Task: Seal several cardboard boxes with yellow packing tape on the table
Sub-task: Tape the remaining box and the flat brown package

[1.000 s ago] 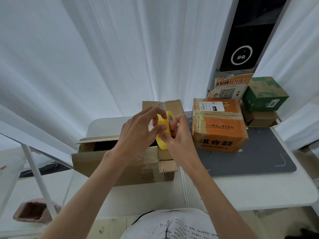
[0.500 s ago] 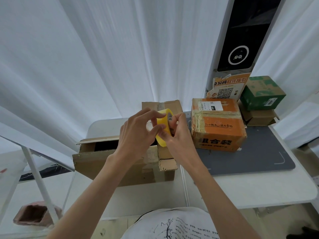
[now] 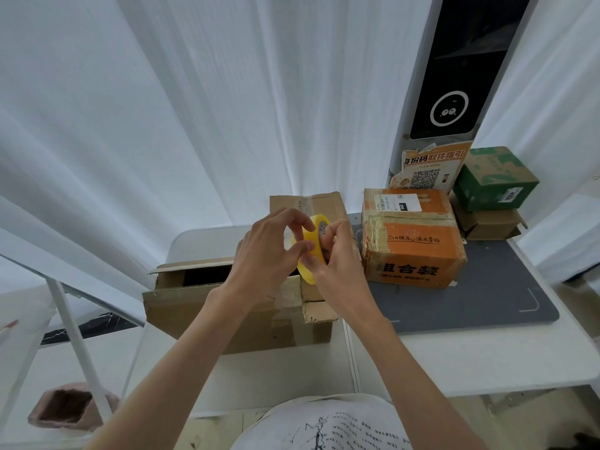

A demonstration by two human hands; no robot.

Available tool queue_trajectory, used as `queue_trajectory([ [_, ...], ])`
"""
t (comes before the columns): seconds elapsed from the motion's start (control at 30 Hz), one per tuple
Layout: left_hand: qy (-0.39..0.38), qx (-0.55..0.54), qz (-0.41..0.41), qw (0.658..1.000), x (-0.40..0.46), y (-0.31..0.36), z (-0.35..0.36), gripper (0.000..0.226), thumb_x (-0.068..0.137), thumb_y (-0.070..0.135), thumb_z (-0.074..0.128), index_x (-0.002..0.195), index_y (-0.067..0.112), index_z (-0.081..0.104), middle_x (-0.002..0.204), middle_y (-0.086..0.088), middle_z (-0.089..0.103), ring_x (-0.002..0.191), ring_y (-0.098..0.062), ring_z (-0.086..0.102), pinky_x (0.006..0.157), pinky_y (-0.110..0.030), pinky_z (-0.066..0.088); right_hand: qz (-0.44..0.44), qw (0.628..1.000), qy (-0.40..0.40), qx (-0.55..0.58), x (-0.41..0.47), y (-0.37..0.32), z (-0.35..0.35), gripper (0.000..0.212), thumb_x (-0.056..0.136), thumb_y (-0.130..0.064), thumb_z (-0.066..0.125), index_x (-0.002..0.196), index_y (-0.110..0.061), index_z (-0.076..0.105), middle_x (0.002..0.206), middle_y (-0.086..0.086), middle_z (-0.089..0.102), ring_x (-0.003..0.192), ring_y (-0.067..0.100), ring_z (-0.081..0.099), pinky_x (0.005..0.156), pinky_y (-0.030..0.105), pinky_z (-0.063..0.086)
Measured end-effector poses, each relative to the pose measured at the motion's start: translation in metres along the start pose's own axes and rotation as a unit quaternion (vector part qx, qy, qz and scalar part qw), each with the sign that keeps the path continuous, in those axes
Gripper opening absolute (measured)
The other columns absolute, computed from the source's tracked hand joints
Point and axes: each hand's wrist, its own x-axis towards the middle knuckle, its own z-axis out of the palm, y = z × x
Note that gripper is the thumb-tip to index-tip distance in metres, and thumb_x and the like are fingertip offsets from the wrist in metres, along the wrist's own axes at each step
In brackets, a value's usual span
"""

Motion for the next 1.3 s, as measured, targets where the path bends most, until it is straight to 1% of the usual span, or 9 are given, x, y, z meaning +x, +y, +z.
queue_trajectory([
  [0.1, 0.01, -0.009, 0.005, 1.0, -0.002, 0.001, 0.003, 0.022, 0.088, 0.028, 0.075, 0.098, 0.041, 0.061, 0.096, 0.021, 0.063, 0.083, 0.006, 0.056, 0.076, -0.031, 0.047, -0.001, 1.0, 0.003, 0.013, 0.0, 0.001, 0.0, 0.035, 0.098, -0.015, 0.066, 0.096, -0.018, 0.031, 0.083, -0.002, 0.045, 0.063, -0.006, 0.051, 0.063, 0.013, 0.046],
  [0.27, 0.009, -0.015, 0.008, 1.0, -0.003, 0.004, 0.003, 0.021, 0.089, 0.028, 0.074, 0.102, 0.038, 0.062, 0.092, 0.02, 0.063, 0.068, 0.011, 0.051, 0.071, -0.029, 0.04, -0.006, 1.0, 0.01, 0.015, -0.001, 0.002, -0.002, 0.037, 0.097, -0.016, 0.067, 0.093, -0.023, 0.03, 0.085, 0.001, 0.048, 0.064, -0.001, 0.05, 0.063, 0.02, 0.049],
  [0.4, -0.003, -0.005, 0.0, 1.0, -0.004, 0.004, 0.0, 0.02, 0.088, 0.03, 0.075, 0.096, 0.039, 0.059, 0.089, 0.02, 0.063, 0.079, 0.004, 0.055, 0.078, -0.035, 0.05, -0.006, 1.0, 0.002, 0.025, -0.002, 0.005, -0.002, 0.037, 0.097, -0.015, 0.068, 0.094, -0.023, 0.031, 0.089, 0.007, 0.053, 0.07, 0.002, 0.055, 0.065, 0.02, 0.05],
  [0.53, 0.033, -0.006, 0.0, 0.999, -0.005, 0.002, -0.005, 0.034, 0.084, 0.045, 0.076, 0.114, 0.039, 0.06, 0.087, 0.016, 0.058, 0.079, 0.001, 0.055, 0.076, -0.035, 0.05, 0.001, 0.992, -0.005, 0.128, -0.001, 0.005, -0.002, 0.036, 0.097, -0.013, 0.067, 0.117, -0.025, 0.039, 0.108, 0.003, 0.075, 0.1, 0.014, 0.071, 0.091, 0.031, 0.055],
  [0.63, 0.055, 0.043, 0.007, 0.998, -0.008, 0.003, -0.004, 0.052, 0.084, 0.061, 0.068, 0.133, 0.045, 0.06, 0.092, 0.016, 0.052, 0.078, 0.002, 0.053, 0.071, -0.027, 0.042, -0.013, 0.984, 0.012, 0.177, -0.003, 0.003, -0.001, 0.052, 0.097, -0.006, 0.065, 0.135, -0.027, 0.037, 0.112, 0.003, 0.076, 0.104, 0.013, 0.072, 0.095, 0.032, 0.056],
  [0.87, 0.112, 0.115, 0.049, 0.986, -0.019, 0.006, 0.003, 0.04, 0.088, 0.06, 0.066, 0.124, 0.042, 0.07, 0.077, 0.014, 0.042, 0.059, 0.003, 0.045, 0.056, -0.022, 0.031, -0.012, 0.979, 0.029, 0.2, -0.004, 0.009, -0.001, 0.06, 0.096, -0.001, 0.064, 0.141, -0.03, 0.036, 0.116, 0.001, 0.075, 0.107, 0.014, 0.071, 0.098, 0.037, 0.056],
  [1.1, 0.155, 0.159, 0.088, 0.971, -0.023, 0.006, 0.012, 0.027, 0.09, 0.051, 0.071, 0.112, 0.038, 0.077, 0.077, 0.013, 0.045, 0.052, -0.014, 0.049, 0.052, -0.026, 0.042, -0.008, 0.978, 0.032, 0.204, -0.001, 0.014, -0.002, 0.06, 0.096, 0.001, 0.064, 0.141, -0.028, 0.037, 0.117, 0.002, 0.075, 0.109, 0.015, 0.071, 0.098, 0.039, 0.055],
  [1.2, 0.158, 0.096, 0.057, 0.981, -0.022, 0.006, 0.014, 0.02, 0.09, 0.045, 0.074, 0.109, 0.04, 0.076, 0.078, 0.015, 0.05, 0.056, -0.005, 0.048, 0.053, -0.023, 0.037, -0.007, 0.977, 0.029, 0.212, -0.002, 0.014, -0.003, 0.061, 0.096, 0.001, 0.064, 0.141, -0.029, 0.036, 0.118, 0.0, 0.075, 0.109, 0.015, 0.071, 0.098, 0.037, 0.055],
  [1.3, 0.135, -0.117, -0.075, 0.981, -0.011, 0.009, 0.011, 0.007, 0.092, 0.032, 0.071, 0.098, 0.032, 0.068, 0.086, 0.013, 0.064, 0.075, -0.003, 0.061, 0.064, -0.031, 0.052, -0.004, 0.975, 0.031, 0.221, -0.002, 0.014, -0.003, 0.066, 0.095, 0.004, 0.064, 0.144, -0.029, 0.035, 0.119, 0.0, 0.074, 0.108, 0.013, 0.071, 0.099, 0.038, 0.055],
])
